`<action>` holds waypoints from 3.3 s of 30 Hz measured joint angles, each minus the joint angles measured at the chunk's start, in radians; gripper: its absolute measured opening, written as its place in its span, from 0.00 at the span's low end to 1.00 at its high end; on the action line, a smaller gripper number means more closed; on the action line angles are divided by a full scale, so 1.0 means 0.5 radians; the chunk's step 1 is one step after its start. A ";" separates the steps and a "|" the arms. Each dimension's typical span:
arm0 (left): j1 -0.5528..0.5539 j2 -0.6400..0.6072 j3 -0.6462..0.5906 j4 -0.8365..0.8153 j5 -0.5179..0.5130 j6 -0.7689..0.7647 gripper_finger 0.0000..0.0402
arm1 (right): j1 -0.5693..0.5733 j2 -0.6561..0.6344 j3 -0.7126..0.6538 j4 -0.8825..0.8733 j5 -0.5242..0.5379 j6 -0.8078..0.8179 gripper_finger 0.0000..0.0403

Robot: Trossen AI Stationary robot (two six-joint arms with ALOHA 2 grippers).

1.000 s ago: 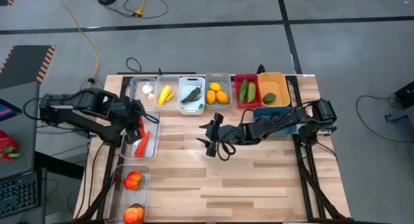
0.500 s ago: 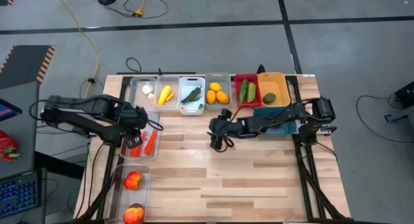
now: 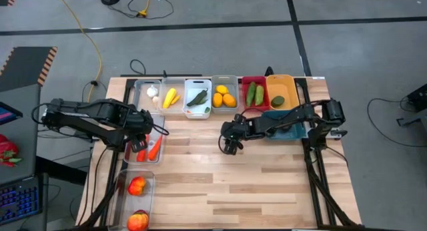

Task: Sort produce into baskets
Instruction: Put the red chili pepper into the white bin, then return to Home Position

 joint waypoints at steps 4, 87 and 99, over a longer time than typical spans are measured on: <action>0.000 0.001 0.000 0.001 -0.003 -0.001 0.47 | -0.015 0.000 0.000 -0.037 -0.002 0.038 0.60; -0.147 -0.761 -2.065 4.353 -0.059 1.209 0.47 | -0.549 0.264 0.573 0.838 -0.206 -0.443 0.16; -0.146 -0.777 -2.292 4.563 -0.121 1.299 0.47 | -0.546 0.264 0.573 0.838 -0.206 -0.436 0.49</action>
